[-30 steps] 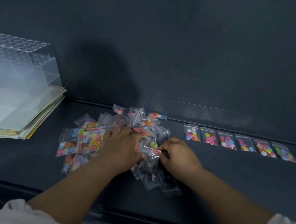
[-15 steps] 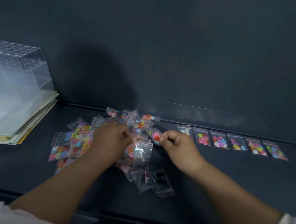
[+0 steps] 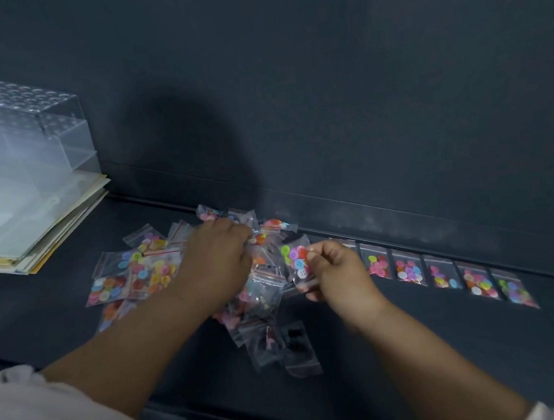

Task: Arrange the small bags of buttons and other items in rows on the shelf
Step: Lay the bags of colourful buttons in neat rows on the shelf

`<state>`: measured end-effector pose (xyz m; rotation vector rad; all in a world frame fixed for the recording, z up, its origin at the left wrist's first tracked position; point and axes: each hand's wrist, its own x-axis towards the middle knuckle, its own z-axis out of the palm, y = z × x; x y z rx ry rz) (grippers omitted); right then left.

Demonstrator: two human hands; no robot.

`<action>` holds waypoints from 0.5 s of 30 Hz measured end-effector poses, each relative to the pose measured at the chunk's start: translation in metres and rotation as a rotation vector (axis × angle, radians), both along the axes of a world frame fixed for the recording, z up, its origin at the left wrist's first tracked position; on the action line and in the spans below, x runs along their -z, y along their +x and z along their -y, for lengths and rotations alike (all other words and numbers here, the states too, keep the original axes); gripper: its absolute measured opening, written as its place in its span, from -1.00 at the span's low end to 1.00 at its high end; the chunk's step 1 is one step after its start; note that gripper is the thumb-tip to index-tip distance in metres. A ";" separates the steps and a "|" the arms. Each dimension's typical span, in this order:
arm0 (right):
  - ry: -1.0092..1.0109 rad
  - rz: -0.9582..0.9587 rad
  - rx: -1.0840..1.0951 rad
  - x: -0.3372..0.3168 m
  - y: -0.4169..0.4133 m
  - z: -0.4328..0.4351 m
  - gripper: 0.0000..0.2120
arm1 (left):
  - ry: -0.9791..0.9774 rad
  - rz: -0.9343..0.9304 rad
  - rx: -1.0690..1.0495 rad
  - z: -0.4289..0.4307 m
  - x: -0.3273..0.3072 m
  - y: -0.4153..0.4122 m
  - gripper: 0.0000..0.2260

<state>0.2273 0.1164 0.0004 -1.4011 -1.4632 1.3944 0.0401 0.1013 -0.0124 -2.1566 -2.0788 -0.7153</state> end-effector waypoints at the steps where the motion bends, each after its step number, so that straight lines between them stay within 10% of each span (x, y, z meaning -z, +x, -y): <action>1: -0.042 -0.023 0.011 -0.002 0.001 0.000 -0.81 | -0.003 -0.041 0.032 -0.003 0.001 0.003 -0.69; 8: -0.319 -0.216 -0.035 -0.007 0.018 0.000 -0.98 | -0.095 -0.154 -0.006 -0.023 0.001 0.017 -0.79; 15: -0.292 -0.217 -0.050 -0.009 0.040 -0.004 -0.92 | -0.176 0.701 -0.032 -0.026 -0.027 0.052 -0.89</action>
